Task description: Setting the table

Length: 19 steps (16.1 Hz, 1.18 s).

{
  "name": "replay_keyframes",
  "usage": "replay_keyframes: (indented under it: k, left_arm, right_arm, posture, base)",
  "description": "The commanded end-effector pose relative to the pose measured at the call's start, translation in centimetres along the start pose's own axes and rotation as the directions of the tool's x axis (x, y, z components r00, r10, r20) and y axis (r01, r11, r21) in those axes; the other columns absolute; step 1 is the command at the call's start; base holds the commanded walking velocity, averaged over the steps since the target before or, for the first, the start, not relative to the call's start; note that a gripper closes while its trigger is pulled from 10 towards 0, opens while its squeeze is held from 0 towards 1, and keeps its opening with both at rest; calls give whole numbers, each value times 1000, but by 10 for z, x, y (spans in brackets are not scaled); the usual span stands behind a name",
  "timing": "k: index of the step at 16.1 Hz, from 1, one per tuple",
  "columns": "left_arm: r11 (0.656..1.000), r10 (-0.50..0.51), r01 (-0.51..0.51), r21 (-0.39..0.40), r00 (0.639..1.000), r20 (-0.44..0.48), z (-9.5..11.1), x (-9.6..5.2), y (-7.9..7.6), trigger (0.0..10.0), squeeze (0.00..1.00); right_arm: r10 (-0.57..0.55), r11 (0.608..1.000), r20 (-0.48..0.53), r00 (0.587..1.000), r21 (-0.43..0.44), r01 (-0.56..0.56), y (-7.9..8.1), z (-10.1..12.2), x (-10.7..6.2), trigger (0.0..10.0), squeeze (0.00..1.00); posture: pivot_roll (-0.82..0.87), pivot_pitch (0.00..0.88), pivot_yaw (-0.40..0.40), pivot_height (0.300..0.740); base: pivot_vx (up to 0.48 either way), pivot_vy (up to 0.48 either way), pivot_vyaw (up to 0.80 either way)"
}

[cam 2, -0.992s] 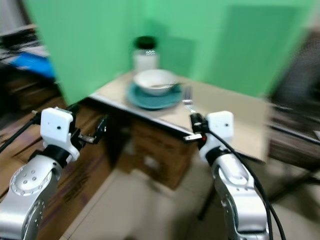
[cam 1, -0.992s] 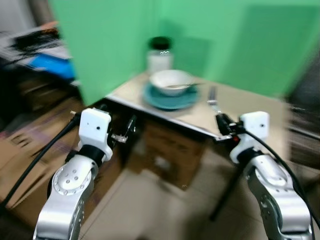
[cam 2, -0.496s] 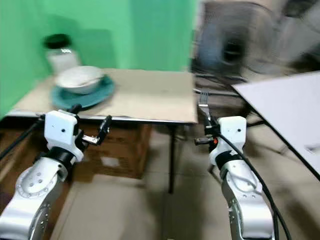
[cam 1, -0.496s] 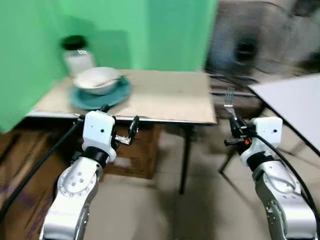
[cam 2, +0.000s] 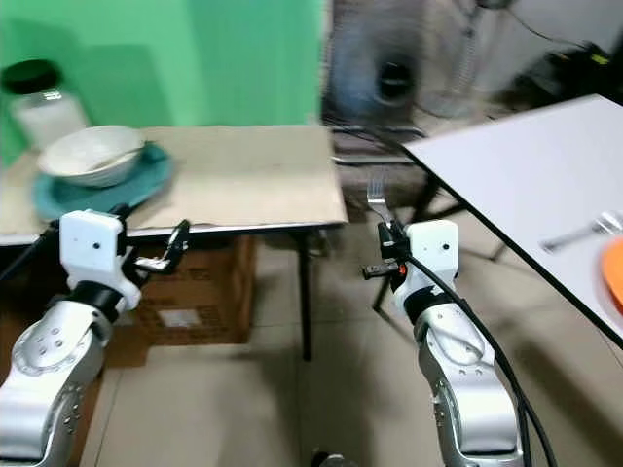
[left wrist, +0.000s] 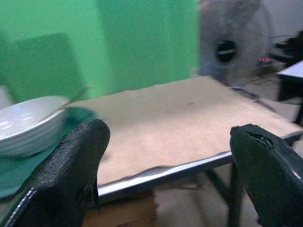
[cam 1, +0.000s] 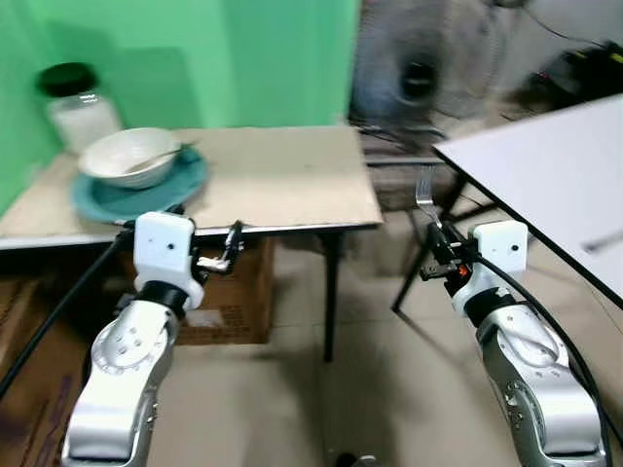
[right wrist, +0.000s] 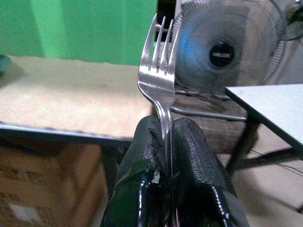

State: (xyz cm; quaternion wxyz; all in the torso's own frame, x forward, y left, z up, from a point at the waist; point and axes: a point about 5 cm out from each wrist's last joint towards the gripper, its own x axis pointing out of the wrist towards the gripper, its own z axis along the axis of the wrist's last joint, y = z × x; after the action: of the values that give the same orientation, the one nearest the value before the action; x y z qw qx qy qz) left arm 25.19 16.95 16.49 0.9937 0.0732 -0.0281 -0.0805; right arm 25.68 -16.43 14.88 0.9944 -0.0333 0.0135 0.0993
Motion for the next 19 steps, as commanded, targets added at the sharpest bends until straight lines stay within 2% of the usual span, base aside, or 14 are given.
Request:
replay_keyframes:
  k: [1, 2, 3, 5, 6, 7, 8, 10, 11, 12, 14, 16, 19]
  left_arm:
    - [1000, -17, 17, -7, 1000, 3, 0, 2, -4, 10000, 0]
    - [1000, -20, 20, -13, 1000, 3, 0, 3, -4, 10000, 0]
    - [999, -38, 38, -9, 999, 5, 0, 5, -5, 10000, 0]
    - [999, -52, 52, -2, 999, 10, 1, 8, -3, 10000, 0]
    - [998, -59, 59, -2, 998, 19, 2, 11, -3, 10000, 0]
    - [997, -72, 72, 9, 997, 42, 4, 19, -4, 10000, 0]
    - [998, -68, 67, 14, 997, 46, 5, 21, -5, 10000, 0]
    - [998, -58, 58, -17, 997, 45, 5, 19, -6, 10000, 0]
    - [997, -78, 79, -11, 997, 26, 1, 13, -9, 10000, 0]
    - [997, -82, 82, -6, 996, 22, 0, 12, -10, 10000, 0]
    - [999, -46, 46, -17, 999, 15, -4, 7, -2, 10000, 0]
    - [1000, -15, 15, -8, 1000, 4, -7, 9, 4, 10000, 0]
    - [1000, -11, 11, -9, 1000, 20, -3, 11, 3, 10000, 0]
  right_arm:
    - [31, 999, 4, 1000, -42, -30, -4, 1, -3, 10000, 0]
    - [38, 998, 2, 999, -49, -38, -5, 0, -3, 10000, 0]
    - [68, 988, -18, 998, -137, -70, -24, 0, -8, 10000, 0]
    - [45, 979, -34, 998, -199, -51, -49, 6, -11, 10000, 0]
    - [24, 979, -30, 999, -202, -30, -53, 9, -11, 10000, 0]
    - [-15, 988, -14, 1000, -151, 13, -50, 13, -12, 10000, 0]
    - [-11, 990, -9, 1000, -143, 10, -42, 13, -14, 10000, 0]
    - [-37, 994, -5, 999, -101, 37, -35, 7, -16, 10000, 0]
    - [-78, 996, -7, 997, -52, 77, -28, -2, -17, 10000, 0]
    - [-86, 995, -6, 996, -43, 85, -26, -3, -17, 10000, 0]
    - [-115, 993, -15, 993, 0, 115, -18, -7, -22, 10000, 0]
    - [-150, 987, -38, 988, 44, 151, -13, -11, -24, 10000, 0]
    - [-158, 985, -45, 986, 55, 161, -10, -12, -24, 10000, 0]
  posture:
    - [8, 0, 18, 740]
    - [8, 0, 18, 740]
    - [-5, 0, 27, 740]
    - [-20, 0, 11, 740]
    - [-26, 0, 1, 740]
    - [-36, 3, -20, 740]
    - [-37, 5, -21, 740]
    - [-34, 10, -9, 740]
    - [-29, 16, 3, 740]
    - [-29, 17, 8, 740]
    - [-36, 26, 28, 740]
    - [-40, 30, 34, 740]
    - [-43, 31, 39, 740]
  base:
    - [0, 0, -800]
    - [0, 0, -800]
    - [0, 0, -800]
    - [0, 0, -800]
    - [0, 0, -800]
    - [0, 0, -800]
    - [0, 0, -800]
    - [0, 0, -800]
    - [0, 0, -800]
    - [0, 0, -800]
    - [0, 0, -800]
    - [0, 0, -800]
    - [0, 0, -800]
